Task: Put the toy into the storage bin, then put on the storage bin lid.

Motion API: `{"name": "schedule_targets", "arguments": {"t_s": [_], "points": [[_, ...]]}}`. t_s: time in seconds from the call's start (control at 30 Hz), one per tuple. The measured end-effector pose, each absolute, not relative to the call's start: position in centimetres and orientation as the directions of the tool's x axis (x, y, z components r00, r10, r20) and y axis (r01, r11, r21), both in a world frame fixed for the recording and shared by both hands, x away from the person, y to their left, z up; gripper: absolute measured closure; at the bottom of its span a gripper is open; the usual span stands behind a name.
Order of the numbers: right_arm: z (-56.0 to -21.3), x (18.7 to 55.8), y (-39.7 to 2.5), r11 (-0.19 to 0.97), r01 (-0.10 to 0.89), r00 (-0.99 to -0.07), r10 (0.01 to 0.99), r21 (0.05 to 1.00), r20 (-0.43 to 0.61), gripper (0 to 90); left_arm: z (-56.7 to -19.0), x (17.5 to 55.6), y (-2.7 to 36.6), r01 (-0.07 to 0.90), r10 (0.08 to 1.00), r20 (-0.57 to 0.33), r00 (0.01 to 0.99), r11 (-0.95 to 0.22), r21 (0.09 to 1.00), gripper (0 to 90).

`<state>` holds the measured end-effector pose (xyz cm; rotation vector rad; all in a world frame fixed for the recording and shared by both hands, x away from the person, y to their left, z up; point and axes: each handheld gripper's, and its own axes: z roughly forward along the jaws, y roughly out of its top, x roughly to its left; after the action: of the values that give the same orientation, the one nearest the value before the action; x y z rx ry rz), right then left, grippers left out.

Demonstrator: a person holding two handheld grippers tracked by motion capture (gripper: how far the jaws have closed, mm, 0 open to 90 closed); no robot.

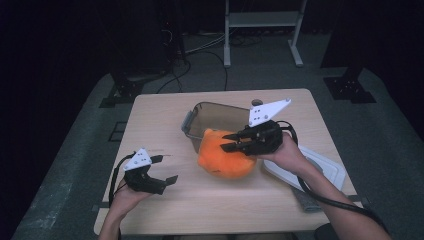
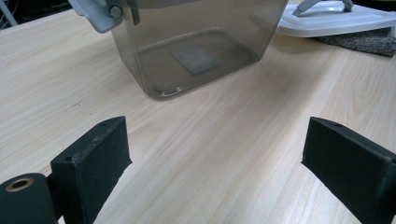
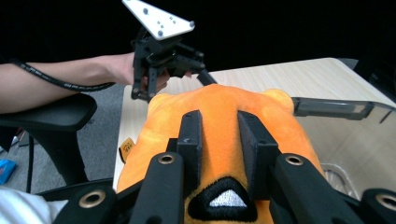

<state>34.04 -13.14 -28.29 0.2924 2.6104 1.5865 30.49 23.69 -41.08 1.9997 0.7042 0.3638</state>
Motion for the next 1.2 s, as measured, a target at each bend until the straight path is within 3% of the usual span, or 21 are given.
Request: {"name": "schedule_targets", "arguments": {"t_s": [0.63,1.2], "points": [[-26.3,38.8,-12.1,0.447,0.131,-0.962,0.275,0.885,0.004,71.4,-41.1,30.3,23.5,0.323,0.607,-0.022,0.794,-0.39,0.862,6.5],[-26.8,42.4,-11.7,0.44,0.17,-0.943,0.331,0.882,0.017,71.3,-41.2,30.4,23.3,0.32,0.592,-0.03,0.805,-0.393,0.862,6.5]]}}
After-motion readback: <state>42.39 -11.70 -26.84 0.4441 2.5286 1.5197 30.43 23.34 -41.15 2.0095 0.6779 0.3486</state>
